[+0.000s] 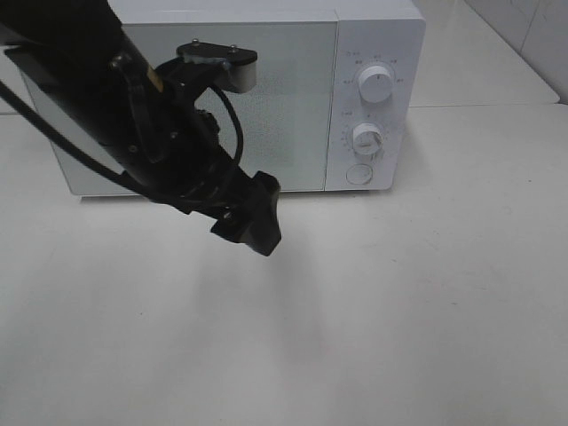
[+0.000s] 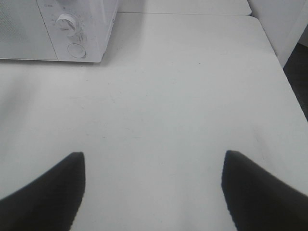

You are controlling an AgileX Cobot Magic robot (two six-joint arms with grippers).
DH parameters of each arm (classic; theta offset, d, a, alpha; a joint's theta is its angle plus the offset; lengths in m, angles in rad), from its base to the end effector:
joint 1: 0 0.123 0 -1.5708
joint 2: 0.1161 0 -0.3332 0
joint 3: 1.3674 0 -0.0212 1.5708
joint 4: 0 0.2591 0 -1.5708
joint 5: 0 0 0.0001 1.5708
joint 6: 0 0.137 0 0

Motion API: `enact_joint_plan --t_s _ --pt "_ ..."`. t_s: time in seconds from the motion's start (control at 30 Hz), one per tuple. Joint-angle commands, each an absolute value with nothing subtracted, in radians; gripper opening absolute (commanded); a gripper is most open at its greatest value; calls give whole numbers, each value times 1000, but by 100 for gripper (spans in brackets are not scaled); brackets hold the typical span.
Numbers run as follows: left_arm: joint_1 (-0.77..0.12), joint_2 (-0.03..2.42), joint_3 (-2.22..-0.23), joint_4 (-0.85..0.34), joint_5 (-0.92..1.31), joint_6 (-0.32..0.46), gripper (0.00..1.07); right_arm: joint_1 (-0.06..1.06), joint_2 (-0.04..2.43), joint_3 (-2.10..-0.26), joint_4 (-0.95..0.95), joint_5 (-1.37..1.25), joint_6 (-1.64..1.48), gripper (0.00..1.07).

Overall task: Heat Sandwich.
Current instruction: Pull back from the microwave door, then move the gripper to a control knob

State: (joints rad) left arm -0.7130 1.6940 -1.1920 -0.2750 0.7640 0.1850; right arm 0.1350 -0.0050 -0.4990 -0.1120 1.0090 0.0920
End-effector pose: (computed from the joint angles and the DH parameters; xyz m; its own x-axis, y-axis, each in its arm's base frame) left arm 0.2693 -0.2670 0.2383 -0.7044 0.5884 -0.3969 0.6881 0.7033 -0.1786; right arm -0.0013 -0.0133 0.2669 -0.4007 -0.0221 -0.9159 -0.0353 0.9993 -0.0087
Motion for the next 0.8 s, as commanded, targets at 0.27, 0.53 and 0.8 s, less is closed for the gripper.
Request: enact_joint_plan --t_s 0.27,0.53,0.8 --pt "-664 1608 -1200 -104 973 24 100 128 -32 -497 -116 995 90 75" --pt "-433 1510 -1200 -144 1080 84 100 128 -32 -497 -116 995 90 75" --pt "-218 1412 -1200 -138 1180 91 100 128 -32 -497 -116 995 90 75"
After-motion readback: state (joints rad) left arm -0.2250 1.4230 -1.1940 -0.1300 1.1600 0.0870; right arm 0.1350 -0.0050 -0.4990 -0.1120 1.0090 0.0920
